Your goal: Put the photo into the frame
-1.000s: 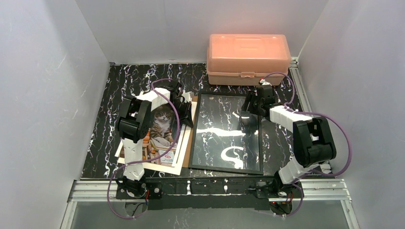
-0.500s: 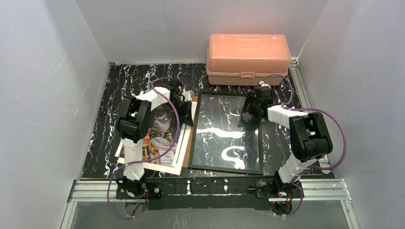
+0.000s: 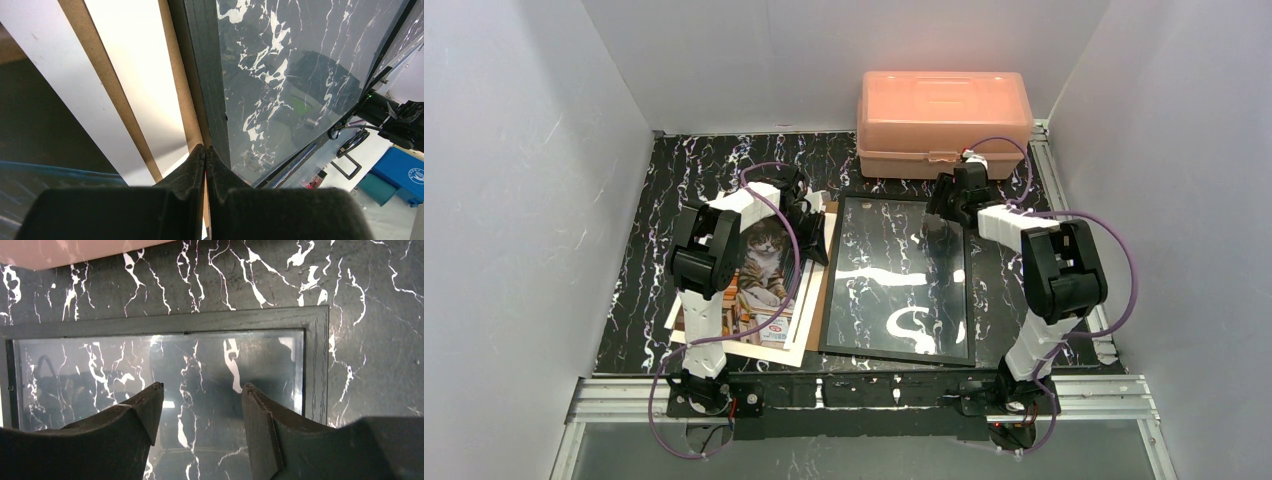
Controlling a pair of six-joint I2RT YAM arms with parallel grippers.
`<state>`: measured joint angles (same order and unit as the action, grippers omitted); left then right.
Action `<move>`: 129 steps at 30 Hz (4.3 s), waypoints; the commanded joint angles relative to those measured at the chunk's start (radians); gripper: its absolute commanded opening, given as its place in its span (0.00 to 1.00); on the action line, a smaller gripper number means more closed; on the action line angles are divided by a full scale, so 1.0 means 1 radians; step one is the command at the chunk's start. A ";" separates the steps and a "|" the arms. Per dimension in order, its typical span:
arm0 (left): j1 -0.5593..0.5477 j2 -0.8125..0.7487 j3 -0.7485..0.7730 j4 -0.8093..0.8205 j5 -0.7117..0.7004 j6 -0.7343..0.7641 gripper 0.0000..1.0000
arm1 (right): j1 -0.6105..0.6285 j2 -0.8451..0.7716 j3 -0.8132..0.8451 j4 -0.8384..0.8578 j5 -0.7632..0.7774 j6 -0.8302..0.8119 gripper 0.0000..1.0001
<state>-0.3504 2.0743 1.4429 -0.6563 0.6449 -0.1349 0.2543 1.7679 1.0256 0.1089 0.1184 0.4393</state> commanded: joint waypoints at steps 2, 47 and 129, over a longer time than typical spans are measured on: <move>0.001 -0.013 0.025 -0.030 0.015 0.013 0.00 | 0.004 0.064 0.062 0.052 0.035 -0.007 0.65; 0.005 -0.017 0.019 -0.029 0.031 0.018 0.00 | 0.112 0.189 0.154 0.044 0.139 -0.007 0.46; 0.281 -0.280 0.099 -0.536 -0.008 0.399 0.01 | 0.640 -0.953 -0.532 -0.802 0.144 0.610 0.30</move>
<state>-0.0734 1.8187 1.5455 -1.1812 0.6346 0.2512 0.8959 0.8383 0.4358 -0.6601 0.2554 1.0378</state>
